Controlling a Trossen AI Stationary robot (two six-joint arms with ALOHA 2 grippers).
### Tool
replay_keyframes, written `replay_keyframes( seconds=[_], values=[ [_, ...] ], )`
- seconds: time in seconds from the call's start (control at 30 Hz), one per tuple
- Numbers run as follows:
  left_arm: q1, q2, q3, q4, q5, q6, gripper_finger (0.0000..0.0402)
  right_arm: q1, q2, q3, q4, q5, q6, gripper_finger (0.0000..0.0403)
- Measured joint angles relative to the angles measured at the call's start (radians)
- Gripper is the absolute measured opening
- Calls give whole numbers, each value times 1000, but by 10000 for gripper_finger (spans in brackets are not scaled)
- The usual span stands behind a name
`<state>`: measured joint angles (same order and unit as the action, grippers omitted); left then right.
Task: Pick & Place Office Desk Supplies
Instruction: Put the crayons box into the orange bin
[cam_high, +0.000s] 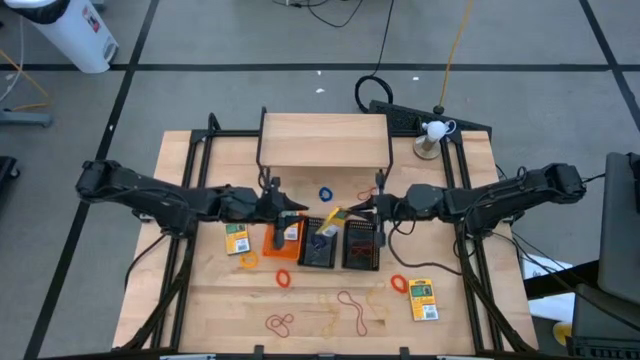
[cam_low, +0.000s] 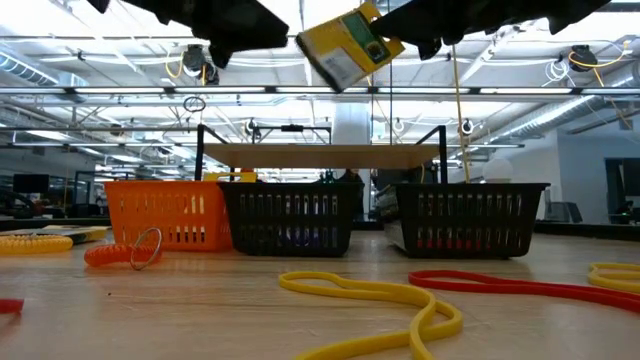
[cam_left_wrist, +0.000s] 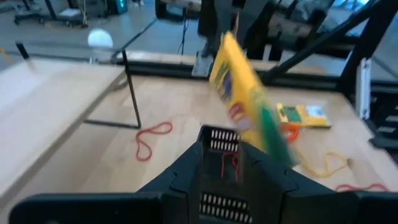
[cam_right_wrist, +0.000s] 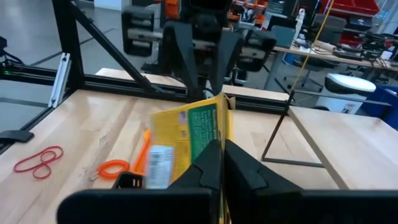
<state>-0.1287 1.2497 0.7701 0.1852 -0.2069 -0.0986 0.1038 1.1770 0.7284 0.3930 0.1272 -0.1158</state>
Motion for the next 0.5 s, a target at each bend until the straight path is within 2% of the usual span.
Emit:
replay_keyframes(
  seconds=[0.27,0.5],
  values=[
    [18,92,57,-4,88,-16,104,0,0,0,-5,1,-2,0],
    [18,92,113,-81,102,-14,104,0,0,0,-15,1,-2,0]
  ],
)
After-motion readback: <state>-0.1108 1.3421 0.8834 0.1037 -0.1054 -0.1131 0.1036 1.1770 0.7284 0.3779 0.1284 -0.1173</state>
